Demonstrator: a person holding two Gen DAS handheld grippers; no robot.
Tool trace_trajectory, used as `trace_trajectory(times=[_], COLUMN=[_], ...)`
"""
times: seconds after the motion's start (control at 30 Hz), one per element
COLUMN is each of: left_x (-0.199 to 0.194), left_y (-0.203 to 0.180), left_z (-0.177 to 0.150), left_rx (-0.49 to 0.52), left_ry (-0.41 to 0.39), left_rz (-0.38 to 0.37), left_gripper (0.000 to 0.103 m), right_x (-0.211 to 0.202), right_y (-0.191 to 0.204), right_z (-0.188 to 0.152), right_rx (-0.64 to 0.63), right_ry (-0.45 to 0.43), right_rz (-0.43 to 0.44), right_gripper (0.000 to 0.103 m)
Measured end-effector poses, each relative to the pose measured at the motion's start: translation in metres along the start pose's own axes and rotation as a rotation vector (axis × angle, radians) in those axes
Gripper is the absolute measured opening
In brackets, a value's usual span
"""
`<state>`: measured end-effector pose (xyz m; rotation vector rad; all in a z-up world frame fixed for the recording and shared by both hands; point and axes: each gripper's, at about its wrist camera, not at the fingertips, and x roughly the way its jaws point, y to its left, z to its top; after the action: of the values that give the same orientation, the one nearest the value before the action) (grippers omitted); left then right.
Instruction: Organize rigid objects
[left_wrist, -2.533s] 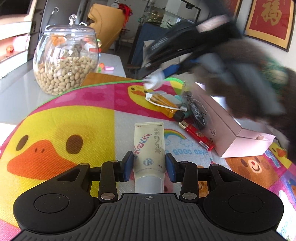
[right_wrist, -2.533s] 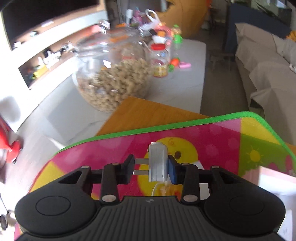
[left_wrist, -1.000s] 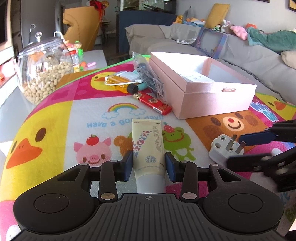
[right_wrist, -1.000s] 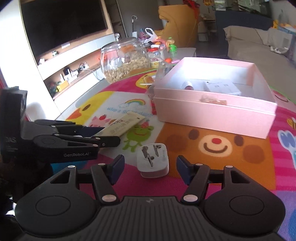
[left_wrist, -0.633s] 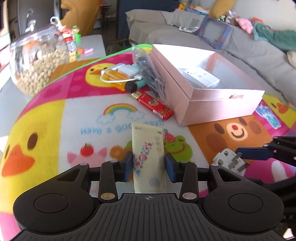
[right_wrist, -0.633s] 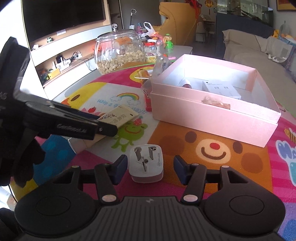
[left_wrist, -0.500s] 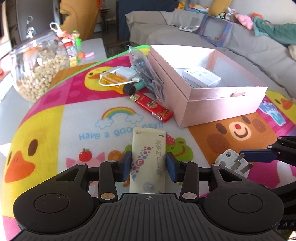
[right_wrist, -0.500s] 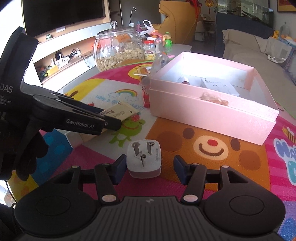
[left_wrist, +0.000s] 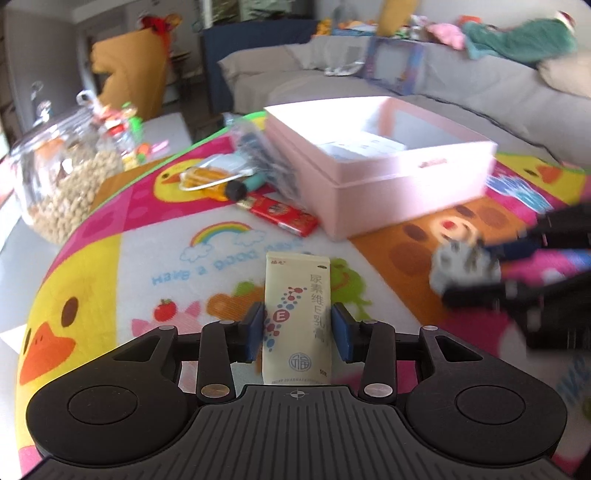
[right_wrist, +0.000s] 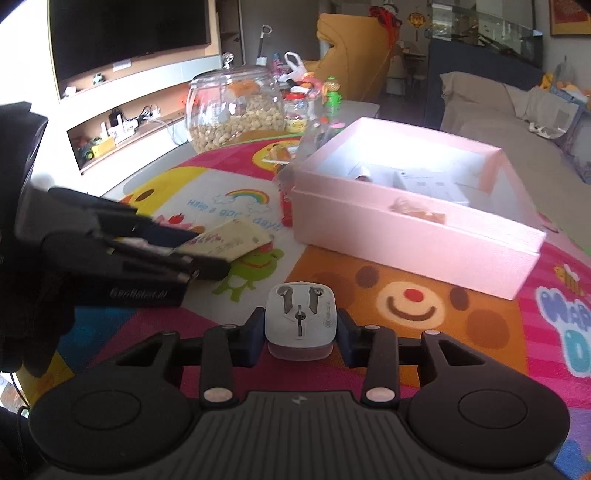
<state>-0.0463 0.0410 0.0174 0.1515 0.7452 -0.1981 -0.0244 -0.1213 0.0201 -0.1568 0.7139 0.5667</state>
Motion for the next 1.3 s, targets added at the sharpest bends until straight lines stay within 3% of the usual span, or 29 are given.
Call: trace_trajectory(times=[0.17, 0.27, 0.3, 0.33, 0.43, 0.57, 0.67, 0.73, 0.8, 0.9, 1.0, 1.3], left_x=[-0.021, -0.032, -0.036, -0.039, -0.042, -0.029, -0.012, 0.0, 0.006, 0.013, 0.018, 0.002], left_y=[-0.022, -0.027, -0.027, -0.027, -0.026, -0.038, -0.038, -0.031, -0.024, -0.021, -0.014, 0.021], left_z=[-0.007, 0.008, 0.018, 0.03, 0.079, 0.145, 0.179, 0.189, 0.186, 0.169, 0.152, 0.064], left_rx=[0.094, 0.105, 0.101, 0.093, 0.065, 0.091, 0.022, -0.051, -0.095, -0.074, -0.069, 0.032], left_ry=[-0.011, -0.027, -0.043, -0.063, -0.139, -0.248, -0.275, -0.243, -0.231, -0.225, -0.126, 0.105], left_rz=[-0.104, -0.164, -0.172, -0.176, -0.173, -0.124, -0.176, -0.224, -0.24, -0.204, -0.164, -0.165], left_gripper=[0.043, 0.041, 0.038, 0.021, 0.016, 0.016, 0.016, 0.017, 0.018, 0.018, 0.018, 0.022], right_x=[-0.029, -0.043, -0.048, -0.053, -0.064, -0.066, -0.064, -0.065, -0.065, -0.061, -0.052, -0.041], right_y=[-0.015, -0.022, -0.024, -0.026, -0.029, -0.033, -0.038, -0.041, -0.044, -0.05, -0.054, -0.049], right_z=[-0.003, -0.005, -0.005, -0.006, -0.006, -0.007, -0.008, -0.009, -0.011, -0.013, -0.015, -0.014], right_rx=[0.059, 0.083, 0.091, 0.095, 0.093, 0.1, 0.117, 0.124, 0.127, 0.138, 0.166, 0.149], right_ry=[-0.034, -0.058, -0.068, -0.08, -0.112, -0.123, -0.123, -0.127, -0.128, -0.119, -0.096, -0.067], right_rz=[-0.039, -0.069, -0.071, -0.069, -0.072, -0.085, -0.086, -0.093, -0.092, -0.101, -0.101, -0.09], right_gripper=[0.039, 0.039, 0.039, 0.039, 0.039, 0.039, 0.039, 0.039, 0.039, 0.039, 0.039, 0.039])
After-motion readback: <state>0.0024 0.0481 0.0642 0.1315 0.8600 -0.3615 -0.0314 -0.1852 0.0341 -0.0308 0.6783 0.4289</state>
